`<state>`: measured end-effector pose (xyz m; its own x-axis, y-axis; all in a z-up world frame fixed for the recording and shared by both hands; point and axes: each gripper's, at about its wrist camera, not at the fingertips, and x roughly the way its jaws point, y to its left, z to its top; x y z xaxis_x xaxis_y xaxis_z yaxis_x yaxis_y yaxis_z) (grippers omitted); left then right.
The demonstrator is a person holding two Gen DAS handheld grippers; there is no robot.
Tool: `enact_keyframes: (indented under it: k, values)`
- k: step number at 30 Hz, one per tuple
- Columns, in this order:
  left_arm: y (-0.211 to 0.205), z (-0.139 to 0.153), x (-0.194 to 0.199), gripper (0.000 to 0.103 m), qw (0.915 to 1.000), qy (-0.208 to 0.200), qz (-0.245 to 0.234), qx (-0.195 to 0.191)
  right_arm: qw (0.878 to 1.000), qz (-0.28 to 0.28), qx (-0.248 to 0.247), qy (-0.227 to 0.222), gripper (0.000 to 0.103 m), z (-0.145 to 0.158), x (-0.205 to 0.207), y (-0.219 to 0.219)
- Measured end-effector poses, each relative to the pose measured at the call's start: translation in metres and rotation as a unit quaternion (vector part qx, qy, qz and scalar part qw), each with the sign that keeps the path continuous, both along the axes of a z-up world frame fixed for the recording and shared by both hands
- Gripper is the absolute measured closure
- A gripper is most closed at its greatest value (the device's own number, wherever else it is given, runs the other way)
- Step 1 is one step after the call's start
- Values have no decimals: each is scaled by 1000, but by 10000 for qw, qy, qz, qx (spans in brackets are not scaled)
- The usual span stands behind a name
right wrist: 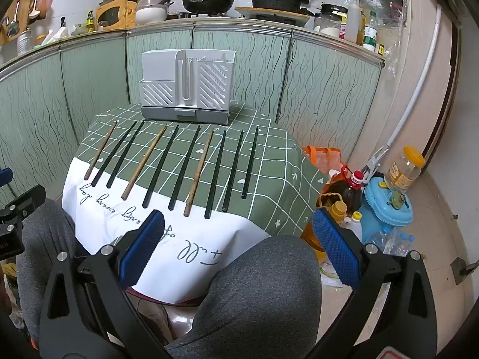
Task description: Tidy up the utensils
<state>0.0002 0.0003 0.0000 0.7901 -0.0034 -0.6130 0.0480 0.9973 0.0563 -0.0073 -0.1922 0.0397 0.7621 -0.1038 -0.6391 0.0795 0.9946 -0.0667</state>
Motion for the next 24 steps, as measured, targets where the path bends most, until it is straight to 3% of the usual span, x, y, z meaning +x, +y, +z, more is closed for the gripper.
enact_keyframes:
  k: [24]
  values:
    - [1,1,-1,4,10000,-30,-4,-5,10000,-14,-12,-47,8,3,-1,1]
